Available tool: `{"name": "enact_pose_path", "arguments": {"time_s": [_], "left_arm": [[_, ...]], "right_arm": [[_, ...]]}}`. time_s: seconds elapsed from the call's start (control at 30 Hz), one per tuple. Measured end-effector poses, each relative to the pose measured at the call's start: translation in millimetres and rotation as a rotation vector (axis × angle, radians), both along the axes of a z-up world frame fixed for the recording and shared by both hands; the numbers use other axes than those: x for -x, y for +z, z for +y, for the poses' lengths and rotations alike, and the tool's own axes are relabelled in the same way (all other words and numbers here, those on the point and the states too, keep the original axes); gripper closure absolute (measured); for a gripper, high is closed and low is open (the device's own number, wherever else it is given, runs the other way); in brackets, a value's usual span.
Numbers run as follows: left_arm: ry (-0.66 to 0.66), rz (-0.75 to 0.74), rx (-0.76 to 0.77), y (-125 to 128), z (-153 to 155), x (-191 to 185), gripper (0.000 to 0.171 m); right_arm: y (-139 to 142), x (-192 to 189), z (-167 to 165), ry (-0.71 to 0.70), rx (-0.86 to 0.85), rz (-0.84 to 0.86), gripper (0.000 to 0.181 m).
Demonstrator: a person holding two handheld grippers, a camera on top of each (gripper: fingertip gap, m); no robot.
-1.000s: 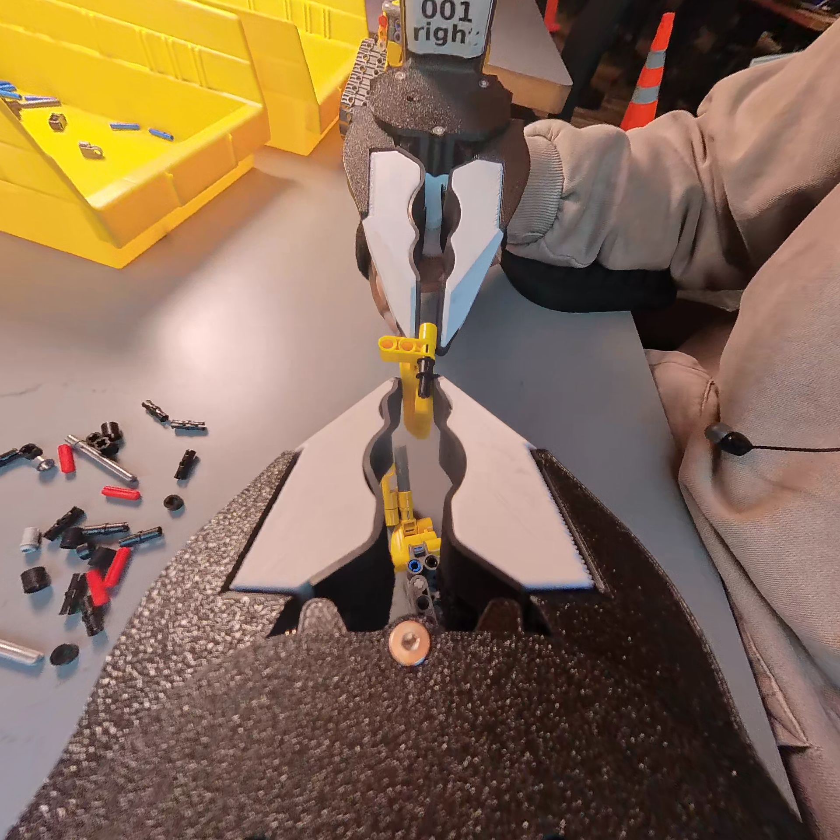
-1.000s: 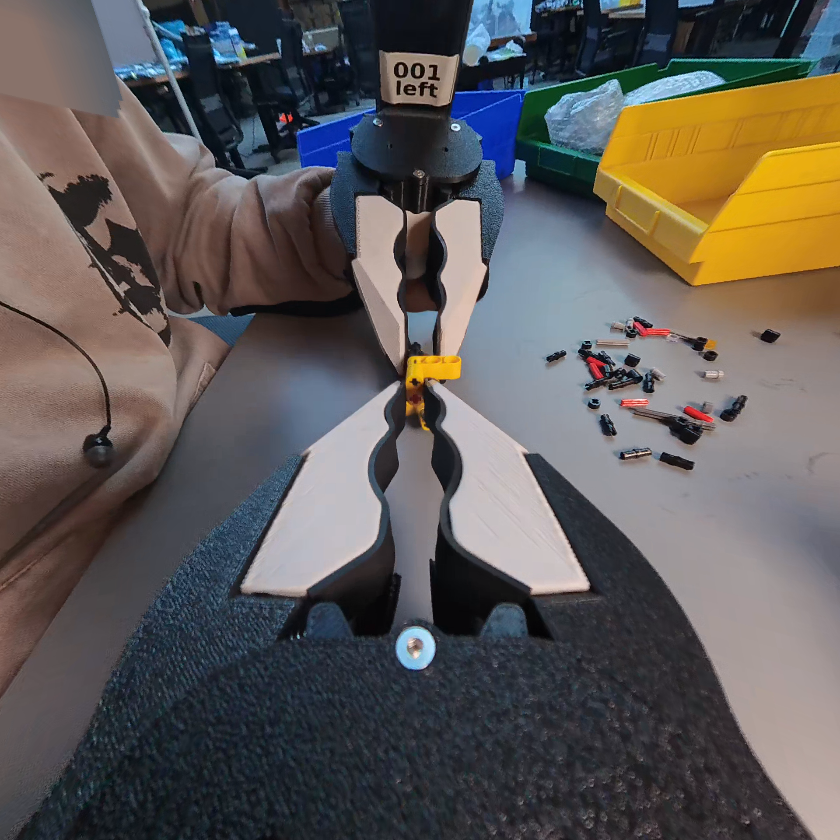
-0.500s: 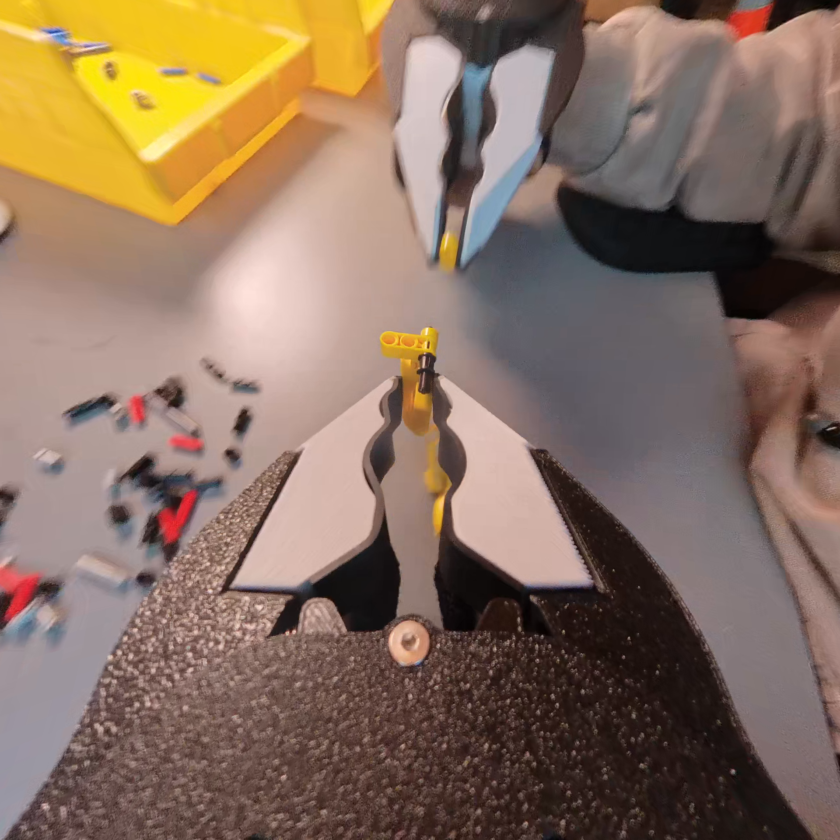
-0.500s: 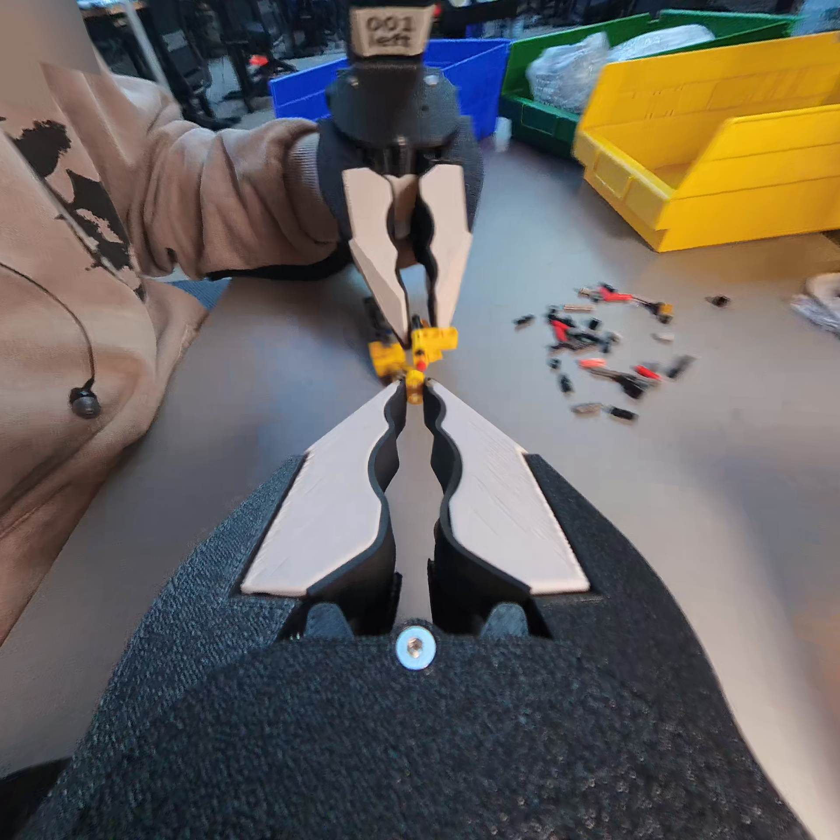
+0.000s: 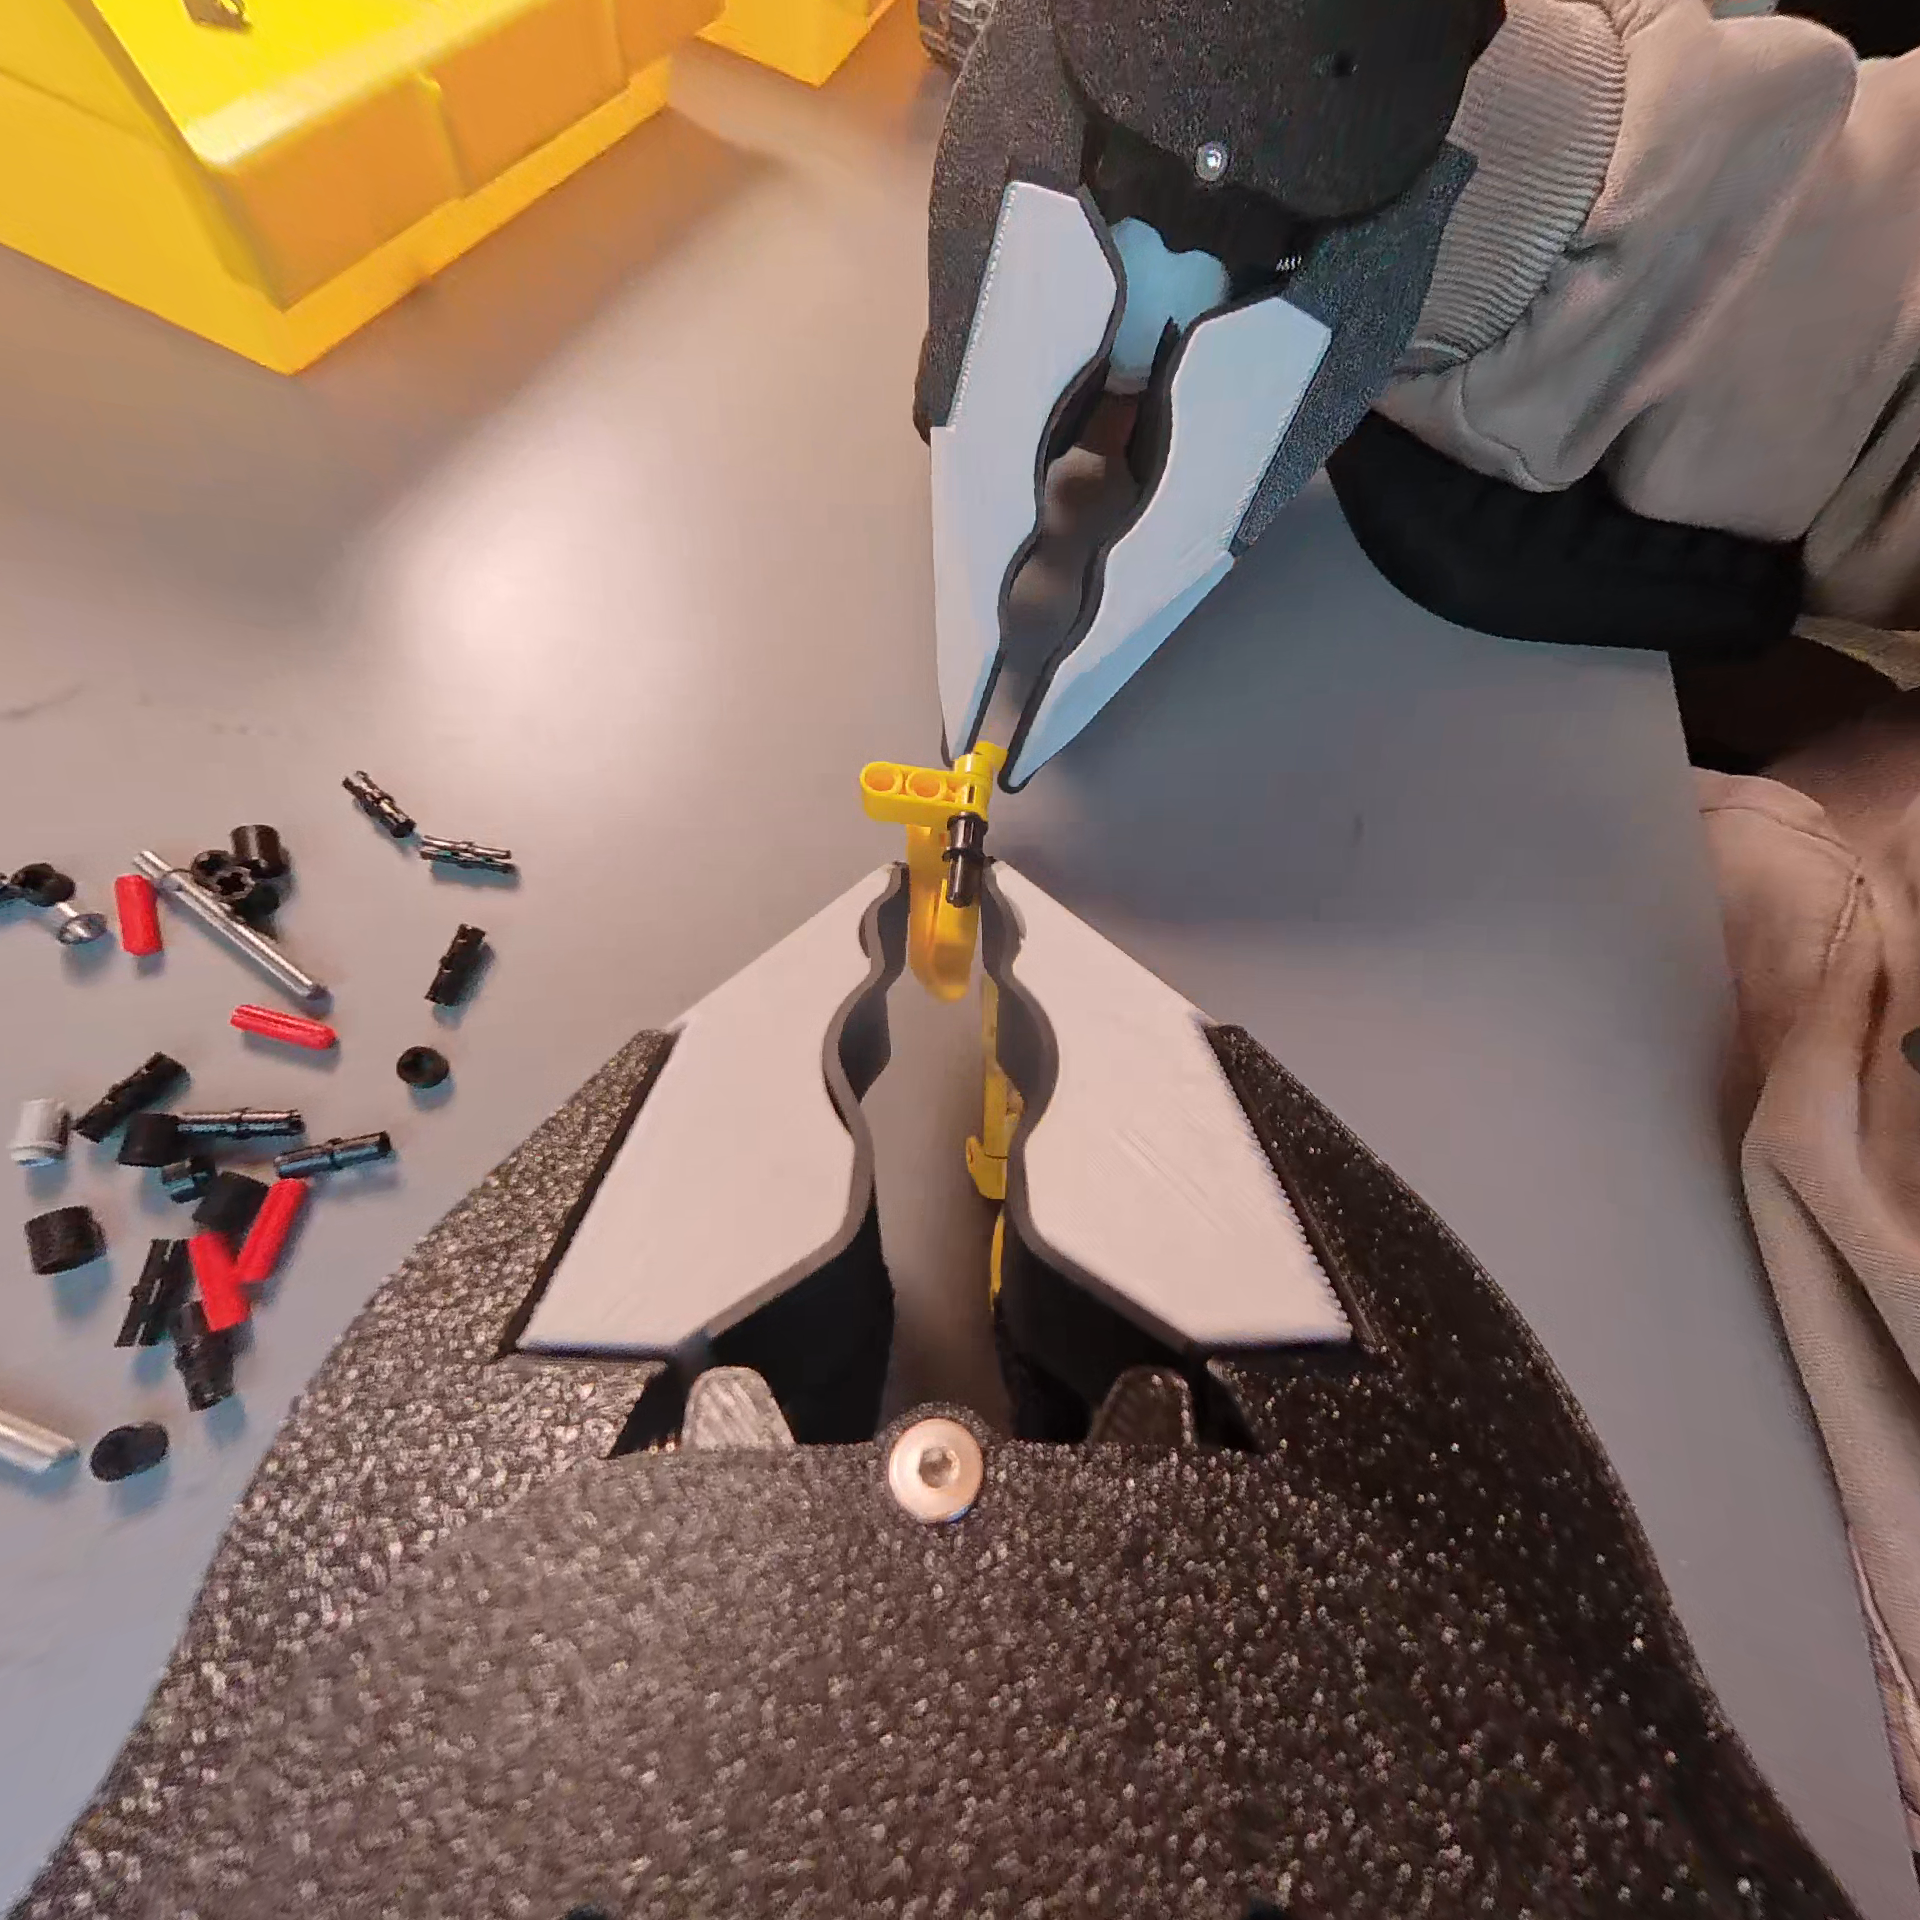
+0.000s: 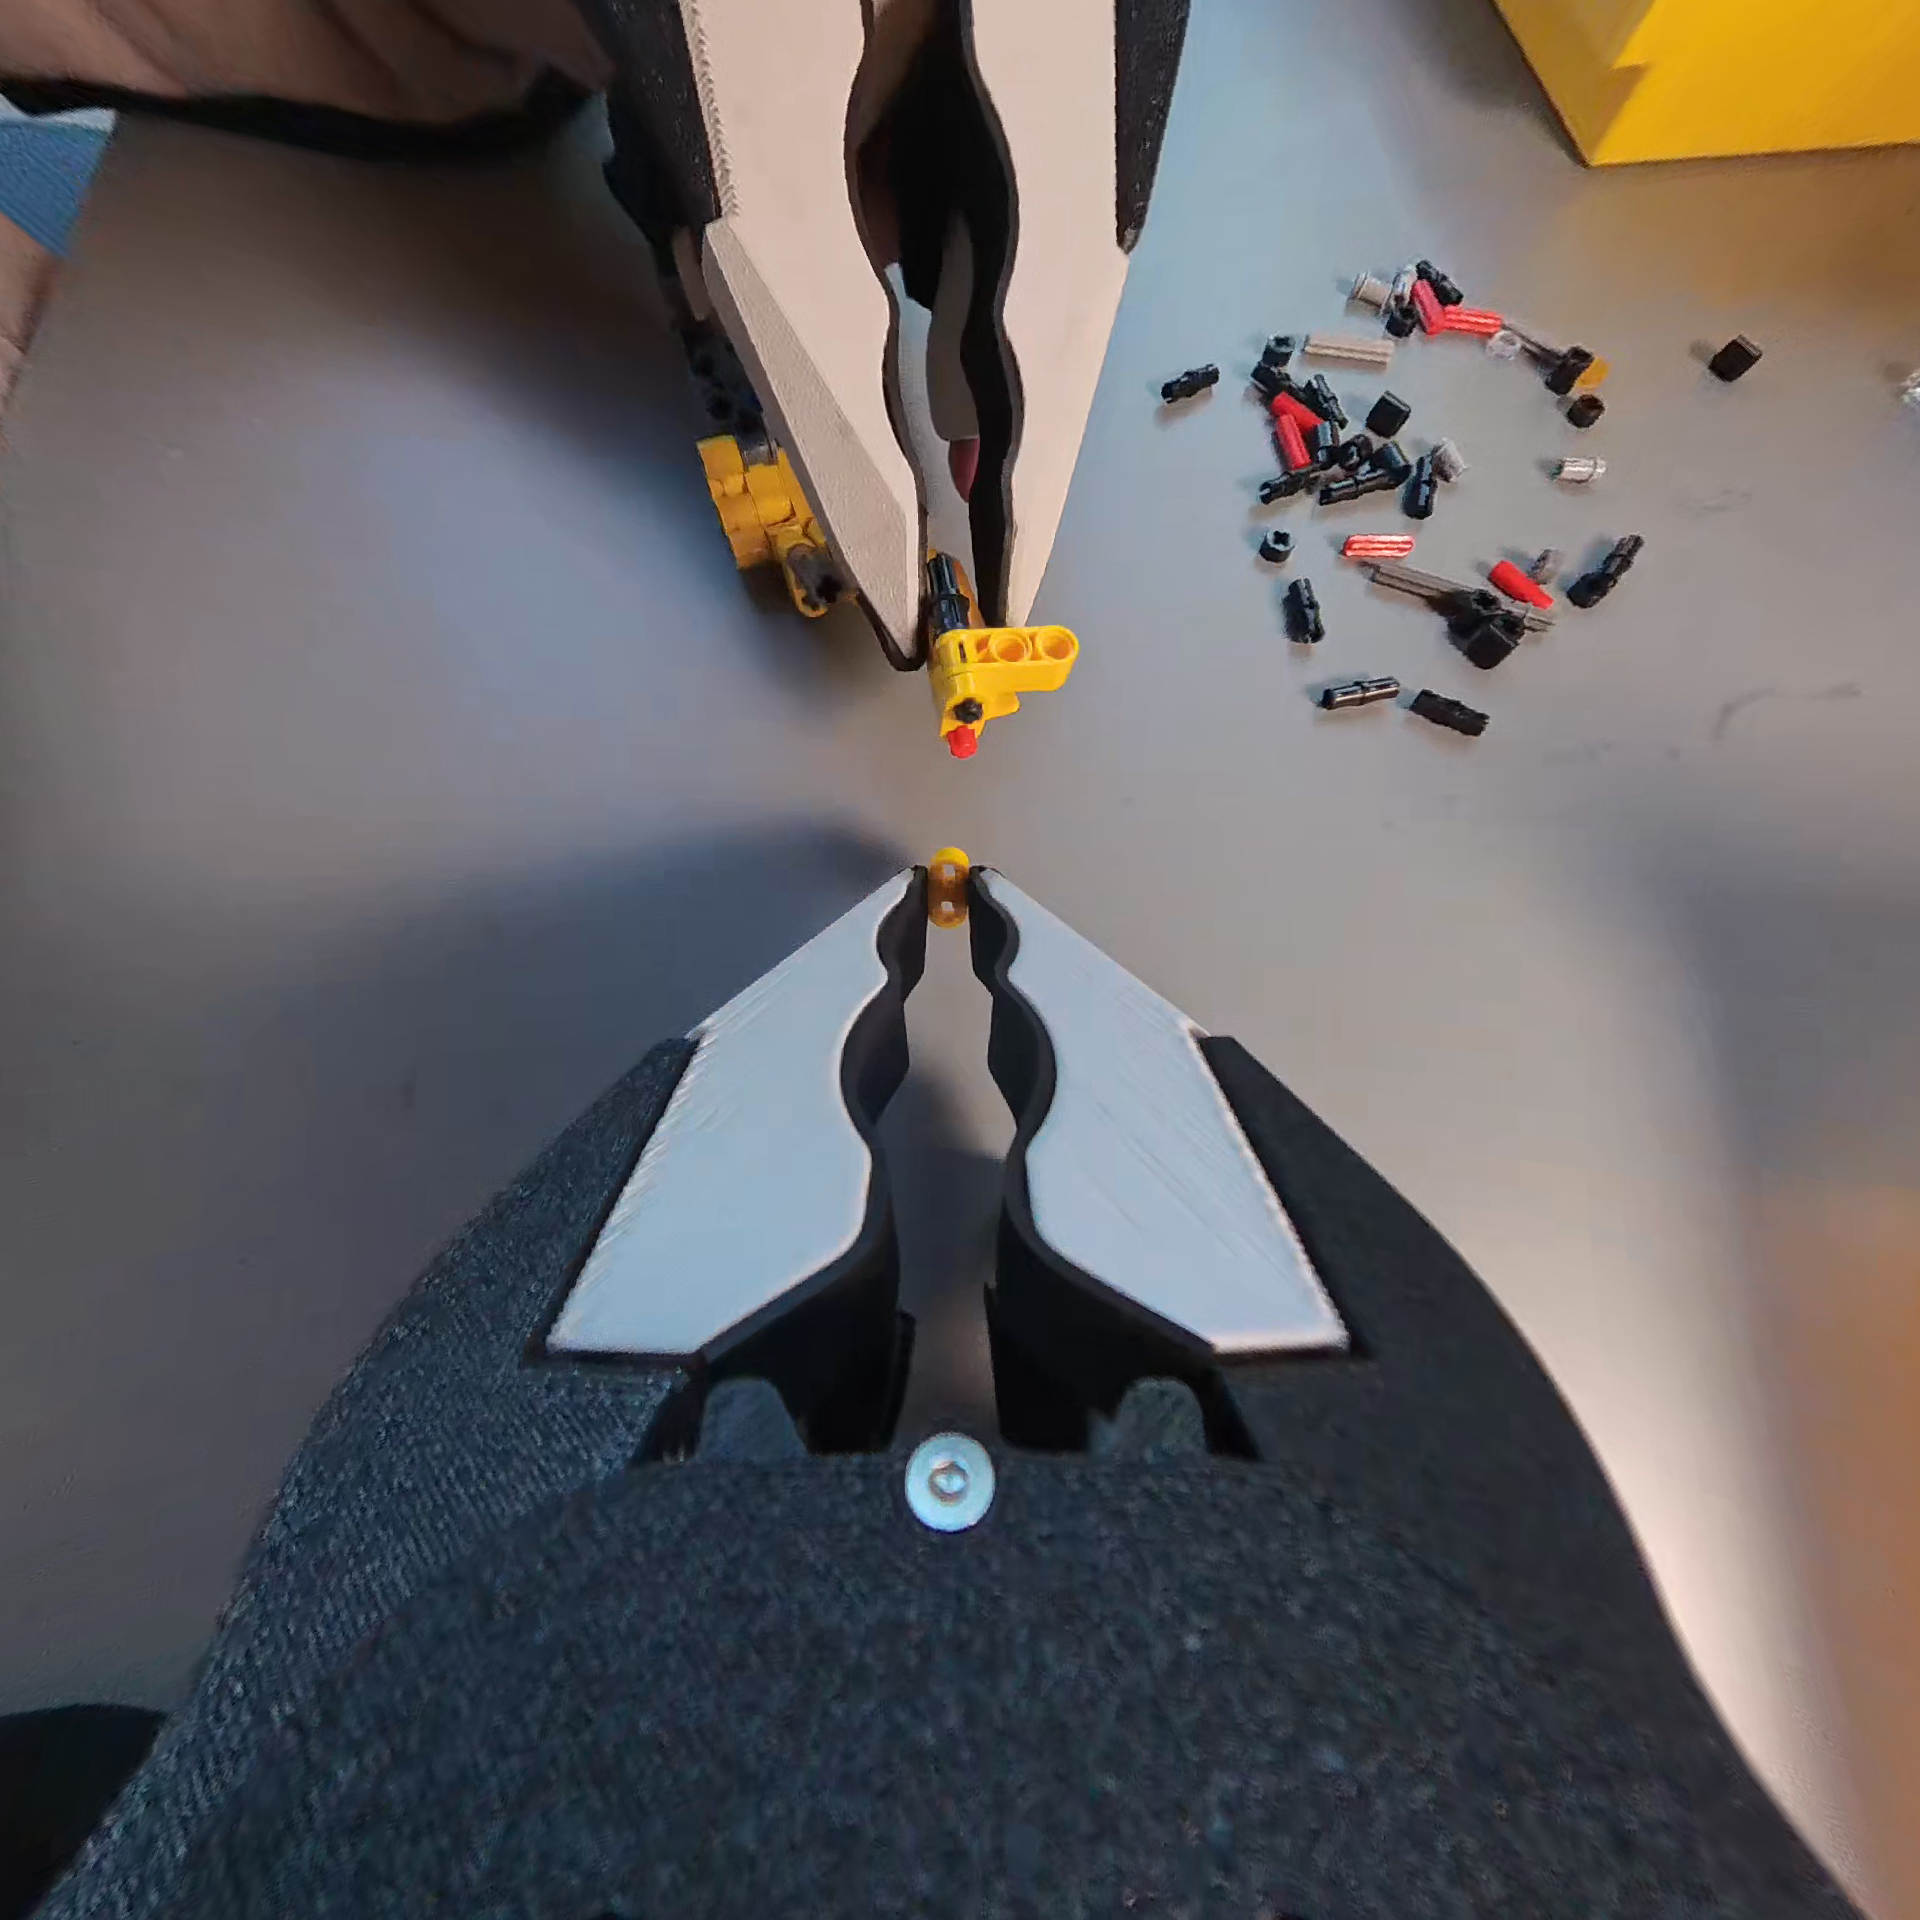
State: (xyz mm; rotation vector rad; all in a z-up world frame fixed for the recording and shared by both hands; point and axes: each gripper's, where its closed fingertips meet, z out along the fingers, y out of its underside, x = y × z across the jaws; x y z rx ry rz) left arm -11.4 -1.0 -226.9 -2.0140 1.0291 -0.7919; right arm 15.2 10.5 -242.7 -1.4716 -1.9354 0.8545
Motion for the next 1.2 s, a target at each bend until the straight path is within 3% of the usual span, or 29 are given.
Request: {"name": "enact_pose_path", "arguments": {"time_s": [0.3, 0.73, 0.97, 1.07, 1.2], "left_arm": [[0.025, 0.043, -0.005, -7, 1, 5, 0.158], [-0.029, -0.059, -0.056, 13, -8, -3, 0.158], [-0.055, -0.117, -0.048, 22, -15, -6, 0.158], [-0.073, -0.146, -0.07, 30, -20, -10, 0.15], [-0.068, -0.141, -0.098, 35, -20, -10, 0.157]], "right_arm": [[-4, -3, -8, 0.016, -0.061, -0.049, 0.163], [40, 22, -15, -0.006, 0.069, 0.231, 0.17], [49, 20, -22, 0.027, 0.114, 0.266, 0.176], [57, 20, -26, 0.044, 0.149, 0.299, 0.176], [61, 23, -32, 0.06, 0.15, 0.316, 0.176]]}}
